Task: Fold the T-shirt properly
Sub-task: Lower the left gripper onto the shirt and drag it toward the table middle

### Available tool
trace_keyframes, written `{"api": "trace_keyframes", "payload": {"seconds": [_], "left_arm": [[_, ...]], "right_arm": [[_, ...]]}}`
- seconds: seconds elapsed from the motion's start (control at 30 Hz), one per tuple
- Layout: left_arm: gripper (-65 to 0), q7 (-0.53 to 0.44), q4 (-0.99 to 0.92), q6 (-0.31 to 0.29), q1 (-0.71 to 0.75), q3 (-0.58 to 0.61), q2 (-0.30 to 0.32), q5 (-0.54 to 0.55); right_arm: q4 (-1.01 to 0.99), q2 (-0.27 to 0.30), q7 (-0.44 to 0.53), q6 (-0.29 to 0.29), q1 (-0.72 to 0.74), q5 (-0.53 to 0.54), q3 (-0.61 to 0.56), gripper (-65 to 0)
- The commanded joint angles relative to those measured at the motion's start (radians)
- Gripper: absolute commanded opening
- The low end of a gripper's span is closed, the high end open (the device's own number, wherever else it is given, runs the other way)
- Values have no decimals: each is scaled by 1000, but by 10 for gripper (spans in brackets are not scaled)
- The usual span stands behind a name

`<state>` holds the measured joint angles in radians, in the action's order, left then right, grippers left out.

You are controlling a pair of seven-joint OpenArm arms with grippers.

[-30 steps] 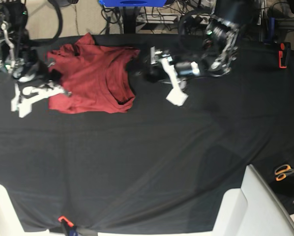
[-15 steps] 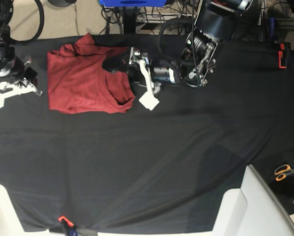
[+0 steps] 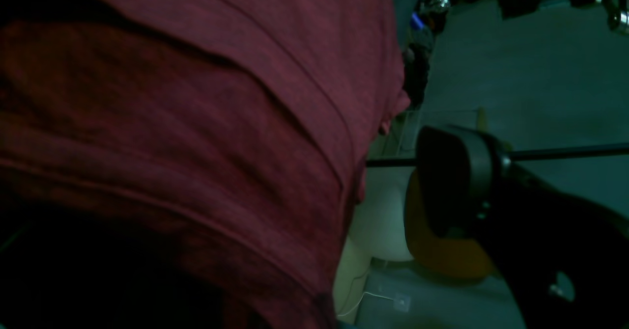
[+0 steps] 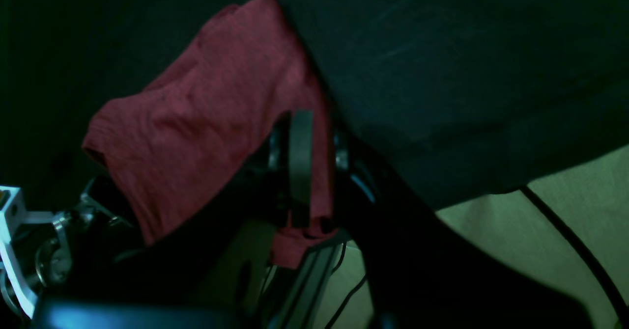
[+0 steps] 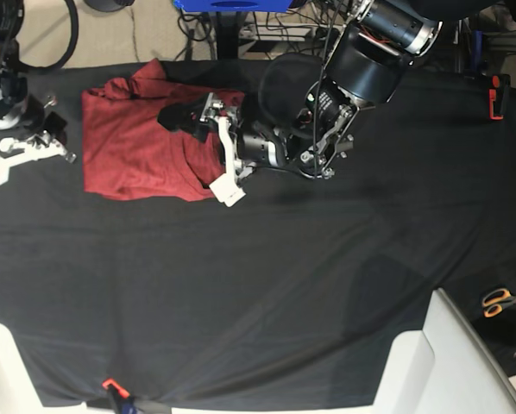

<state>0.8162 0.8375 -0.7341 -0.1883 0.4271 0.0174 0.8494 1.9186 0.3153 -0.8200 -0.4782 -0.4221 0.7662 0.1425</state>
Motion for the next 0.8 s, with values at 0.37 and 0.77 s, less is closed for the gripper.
{"api": "trace_keyframes", "payload": {"seconds": [0.37,0.77], "left_arm": [[-171,24,-1,36,-40,0,-41,-46],[-453,22,-131,36,-93,3,-73,-46]], "right_arm": [[18,12,12,6,2,2,9,-600],[18,12,14,6,-11,2,10,-600]]}}
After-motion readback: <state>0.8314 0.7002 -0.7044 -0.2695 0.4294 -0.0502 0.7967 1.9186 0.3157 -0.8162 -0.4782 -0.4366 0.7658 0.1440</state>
